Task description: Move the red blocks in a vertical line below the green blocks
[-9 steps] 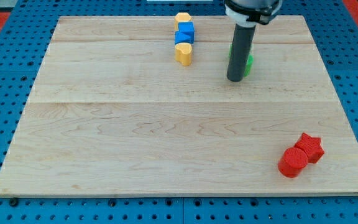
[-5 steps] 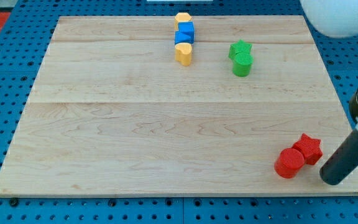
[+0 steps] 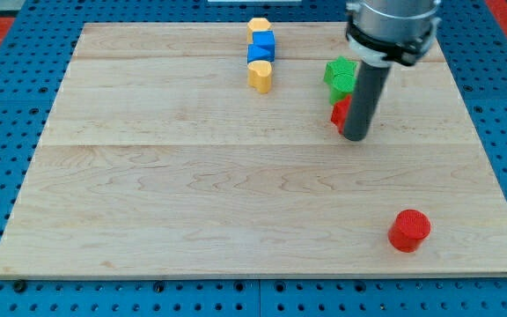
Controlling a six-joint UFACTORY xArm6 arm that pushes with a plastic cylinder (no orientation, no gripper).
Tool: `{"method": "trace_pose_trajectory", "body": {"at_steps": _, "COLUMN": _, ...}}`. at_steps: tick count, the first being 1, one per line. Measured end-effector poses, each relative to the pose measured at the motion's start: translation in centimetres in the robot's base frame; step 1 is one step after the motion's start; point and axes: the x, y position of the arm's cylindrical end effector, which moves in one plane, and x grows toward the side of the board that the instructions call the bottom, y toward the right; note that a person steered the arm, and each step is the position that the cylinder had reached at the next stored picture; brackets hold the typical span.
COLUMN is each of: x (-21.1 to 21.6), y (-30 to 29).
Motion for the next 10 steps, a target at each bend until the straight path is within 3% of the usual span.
{"method": "trace_pose_trajectory", "body": {"at_steps": 1, "x": -1.2, "y": -1.9}}
{"method": "trace_pose_trajectory", "body": {"at_steps": 3, "x": 2.6, "y": -2.6}}
{"method": "trace_pose_trajectory", "body": {"at_steps": 4, "x": 4.3, "y": 4.4}}
{"method": "trace_pose_trajectory", "body": {"at_steps": 6, "x": 11.5, "y": 15.3}}
{"method": "trace_pose_trajectory", "body": {"at_steps": 7, "x": 18.8, "y": 10.7}}
{"method": "trace_pose_trajectory", "body": {"at_steps": 8, "x": 18.4, "y": 3.9}}
{"method": "trace_pose_trajectory", "body": {"at_steps": 10, "x": 14.2, "y": 5.3}}
